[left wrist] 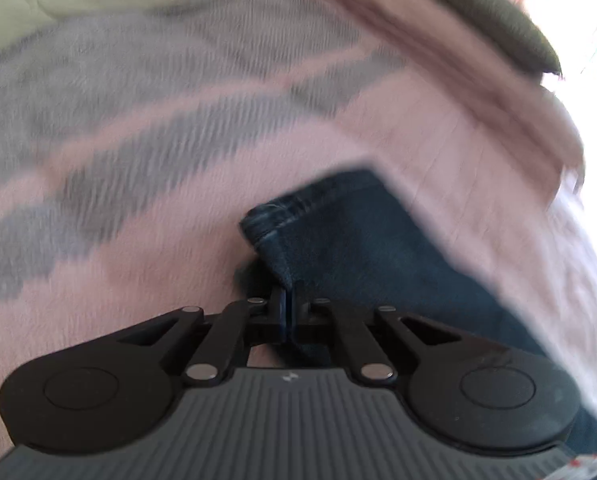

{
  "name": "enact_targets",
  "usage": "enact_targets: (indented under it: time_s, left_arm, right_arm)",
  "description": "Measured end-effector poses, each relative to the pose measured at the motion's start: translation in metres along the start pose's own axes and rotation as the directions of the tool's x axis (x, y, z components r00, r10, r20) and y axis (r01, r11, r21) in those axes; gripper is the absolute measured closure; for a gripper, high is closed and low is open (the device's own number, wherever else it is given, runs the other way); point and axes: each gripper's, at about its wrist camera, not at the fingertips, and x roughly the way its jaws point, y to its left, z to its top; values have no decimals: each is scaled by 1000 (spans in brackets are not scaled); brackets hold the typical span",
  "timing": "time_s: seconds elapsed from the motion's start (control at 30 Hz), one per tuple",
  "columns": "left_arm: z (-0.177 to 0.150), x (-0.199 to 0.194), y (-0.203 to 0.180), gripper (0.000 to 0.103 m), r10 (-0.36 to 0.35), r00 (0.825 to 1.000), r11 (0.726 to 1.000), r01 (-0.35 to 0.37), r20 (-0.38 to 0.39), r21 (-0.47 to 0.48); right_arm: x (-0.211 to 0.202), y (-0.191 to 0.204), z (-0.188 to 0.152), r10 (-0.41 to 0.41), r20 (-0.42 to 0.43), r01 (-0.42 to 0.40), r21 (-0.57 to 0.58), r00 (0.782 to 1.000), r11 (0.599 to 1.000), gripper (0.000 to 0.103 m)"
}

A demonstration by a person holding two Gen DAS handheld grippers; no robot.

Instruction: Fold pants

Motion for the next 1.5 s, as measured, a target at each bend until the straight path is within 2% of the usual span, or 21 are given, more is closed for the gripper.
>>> enact_targets:
  time_s: [0.07, 0.1, 0.2, 0.3, 0.43, 0.63, 0.8, 0.87, 0.93, 1.0, 1.03, 1.07, 1.1, 1.13, 1.2, 1.27, 1.3, 1.37, 1.43, 1.47, 1.5]
  left_arm:
    - [-6, 1, -2, 102, 12, 1000, 1000, -12, 29, 3]
    - [-6, 1, -2, 102, 6, 999, 1000, -6, 33, -10]
    - [-3, -8, 0, 101, -11, 999, 1000, 10, 52, 11]
    - [-1, -19, 4, 101, -33, 996, 999, 32, 79, 10]
    - [-4, -18, 3, 101, -13, 998, 1000, 12, 67, 8]
    - [-1, -26, 6, 100, -31, 996, 999, 30, 82, 19]
    - [-4, -22, 9, 100, -26, 997, 1000, 26, 77, -11]
    - [-3, -16, 1, 100, 6, 999, 998, -9, 52, 64]
    - [-8, -2, -11, 95, 90, 996, 981, -90, 6, 172]
    - [-11, -2, -18, 84, 165, 986, 963, -160, -4, 215]
    - [-11, -9, -21, 84, 185, 983, 958, -181, 5, 223]
    - [-12, -18, -23, 82, 213, 977, 951, -209, 9, 226]
    - [-13, -27, -26, 82, 246, 969, 944, -242, 14, 226]
    - [-16, -41, -34, 82, 254, 966, 938, -255, 36, 236]
    - [-26, -63, -58, 82, 230, 970, 925, -241, 73, 293]
    - [-46, -75, -94, 78, 154, 984, 902, -175, 84, 395]
    - [-60, -77, -114, 73, 110, 991, 881, -130, 72, 454]
    - [-91, -74, -152, 69, 28, 999, 828, -33, 17, 560]
    - [-125, -67, -183, 69, -28, 999, 770, 33, -18, 638]
    - [-142, -62, -194, 69, -33, 998, 735, 55, -45, 676]
    - [-158, -56, -201, 69, -19, 997, 707, 63, -70, 704]
  right_arm:
    - [10, -31, -19, -106, -70, 110, 66, 992, 992, 103]
    - [9, -41, -27, -122, -84, 129, 88, 989, 988, 103]
    - [-8, -50, -38, -100, -35, 103, 129, 994, 986, 103]
    - [-14, -47, -35, -91, -28, 93, 94, 996, 991, 103]
    - [-5, -51, -35, -128, -57, 133, 99, 990, 986, 103]
    - [-4, -48, -26, -109, -66, 113, 62, 992, 992, 103]
    - [-2, -53, -31, -131, -75, 138, 107, 989, 985, 103]
    - [-1, -53, -31, -140, -86, 148, 87, 986, 985, 103]
    - [10, -47, -34, -221, -160, 220, -25, 962, 975, 101]
    - [21, -41, -37, -334, -284, 312, -121, 899, 942, 97]
    - [19, -33, -36, -410, -290, 371, -182, 865, 911, 94]
    - [14, -22, -36, -483, -251, 426, -250, 839, 870, 87]
    - [5, -4, -35, -533, -169, 464, -325, 829, 824, 78]
    - [-4, 13, -37, -521, -90, 456, -373, 849, 808, 74]
    - [-15, 46, -44, -409, 13, 373, -436, 912, 819, 49]
    - [-9, 73, -57, -309, 12, 273, -501, 951, 821, 48]
    - [0, 88, -70, -273, -6, 223, -557, 962, 800, 48]
    - [17, 107, -99, -251, -45, 162, -651, 967, 741, 48]
    - [29, 112, -127, -237, -100, 103, -694, 966, 713, 48]
    - [34, 109, -139, -243, -129, 83, -708, 961, 702, 48]
    - [43, 100, -154, -286, -169, 80, -720, 943, 689, 47]
